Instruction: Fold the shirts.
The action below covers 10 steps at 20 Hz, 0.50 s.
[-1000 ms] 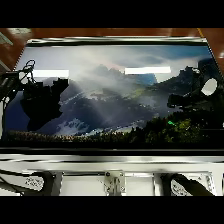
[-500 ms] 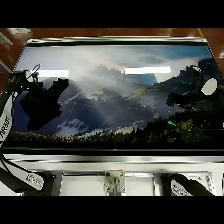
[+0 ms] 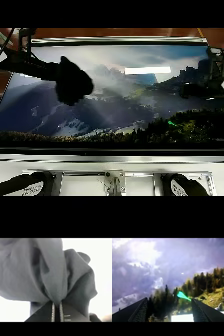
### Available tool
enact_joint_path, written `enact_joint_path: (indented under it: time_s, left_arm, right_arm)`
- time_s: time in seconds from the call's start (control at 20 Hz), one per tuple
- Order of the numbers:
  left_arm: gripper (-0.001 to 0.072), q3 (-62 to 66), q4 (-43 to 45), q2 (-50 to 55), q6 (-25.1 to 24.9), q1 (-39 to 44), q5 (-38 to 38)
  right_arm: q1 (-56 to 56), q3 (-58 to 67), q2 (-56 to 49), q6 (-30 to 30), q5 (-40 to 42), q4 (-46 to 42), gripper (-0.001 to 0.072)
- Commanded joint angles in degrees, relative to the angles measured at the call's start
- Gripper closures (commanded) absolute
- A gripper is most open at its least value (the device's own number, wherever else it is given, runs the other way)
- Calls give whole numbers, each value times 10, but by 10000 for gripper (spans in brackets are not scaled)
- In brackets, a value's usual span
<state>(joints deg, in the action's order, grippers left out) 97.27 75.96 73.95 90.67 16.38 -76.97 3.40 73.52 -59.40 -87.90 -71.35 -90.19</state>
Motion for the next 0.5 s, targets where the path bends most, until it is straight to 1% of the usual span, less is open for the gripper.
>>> enact_joint_path:
  time_s: [0.0,0.15,0.2,0.3,0.35,0.4,0.45]
  left_arm:
    - [663,-10,-40,-30,11,150,2]
    - [662,-74,-40,17,36,253,62]
    - [662,-99,-40,39,38,278,80]
    - [662,-149,-40,96,47,318,123]
    - [644,-163,-43,129,72,329,139]
    - [372,-163,-57,159,76,330,133]
    - [12,-160,-62,176,78,325,124]
  right_arm:
    - [0,16,54,4,-66,-2,46]
    - [0,14,56,18,-156,0,55]
    - [0,11,54,25,-174,4,55]
    - [0,-4,48,29,-179,21,55]
    - [0,-18,46,29,-167,31,55]
    - [0,-34,44,27,-152,39,55]
    - [0,-53,40,27,-136,49,55]
